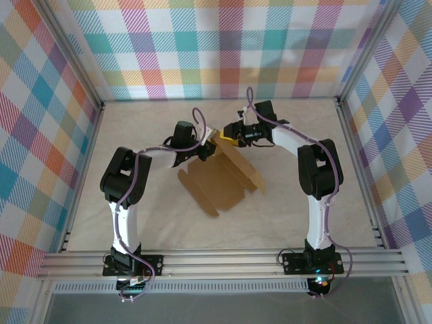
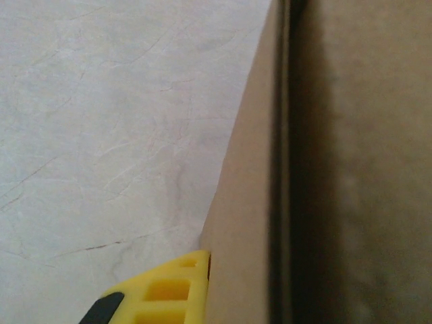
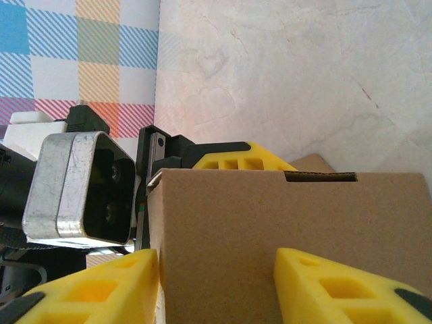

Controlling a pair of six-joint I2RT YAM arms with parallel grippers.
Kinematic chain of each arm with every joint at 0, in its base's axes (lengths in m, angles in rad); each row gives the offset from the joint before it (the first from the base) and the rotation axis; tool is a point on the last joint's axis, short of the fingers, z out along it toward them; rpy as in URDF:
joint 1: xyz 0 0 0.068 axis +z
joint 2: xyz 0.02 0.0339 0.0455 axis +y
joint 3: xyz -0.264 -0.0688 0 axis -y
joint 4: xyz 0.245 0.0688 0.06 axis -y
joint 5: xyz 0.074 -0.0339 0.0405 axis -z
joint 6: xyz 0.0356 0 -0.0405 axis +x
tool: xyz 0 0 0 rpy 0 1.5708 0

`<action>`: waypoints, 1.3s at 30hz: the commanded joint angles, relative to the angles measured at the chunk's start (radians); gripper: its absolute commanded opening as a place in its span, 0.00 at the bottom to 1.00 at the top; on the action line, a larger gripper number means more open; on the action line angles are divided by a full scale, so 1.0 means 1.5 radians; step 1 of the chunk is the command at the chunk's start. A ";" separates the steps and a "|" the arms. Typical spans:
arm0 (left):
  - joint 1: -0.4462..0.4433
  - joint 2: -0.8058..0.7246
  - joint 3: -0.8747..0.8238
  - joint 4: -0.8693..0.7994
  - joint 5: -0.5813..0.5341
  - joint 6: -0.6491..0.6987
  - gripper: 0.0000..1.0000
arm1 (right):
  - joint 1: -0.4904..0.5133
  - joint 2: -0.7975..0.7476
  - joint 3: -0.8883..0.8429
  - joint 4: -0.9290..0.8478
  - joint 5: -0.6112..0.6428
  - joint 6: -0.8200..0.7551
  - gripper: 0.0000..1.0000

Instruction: Fold the paper box

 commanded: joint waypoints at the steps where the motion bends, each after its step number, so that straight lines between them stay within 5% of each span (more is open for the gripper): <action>1: 0.000 -0.017 -0.015 0.000 0.038 -0.034 0.02 | 0.000 -0.019 -0.029 -0.010 -0.003 0.013 0.53; 13: 0.001 -0.062 -0.071 0.002 0.037 -0.120 0.00 | -0.017 -0.053 -0.097 0.082 -0.019 0.060 0.60; 26: -0.081 -0.176 -0.198 0.023 -0.262 -0.074 0.02 | -0.021 -0.086 -0.135 0.075 -0.031 0.009 0.65; 39: -0.109 -0.186 -0.261 0.082 -0.321 -0.086 0.08 | -0.015 -0.083 -0.128 0.053 -0.092 -0.037 0.66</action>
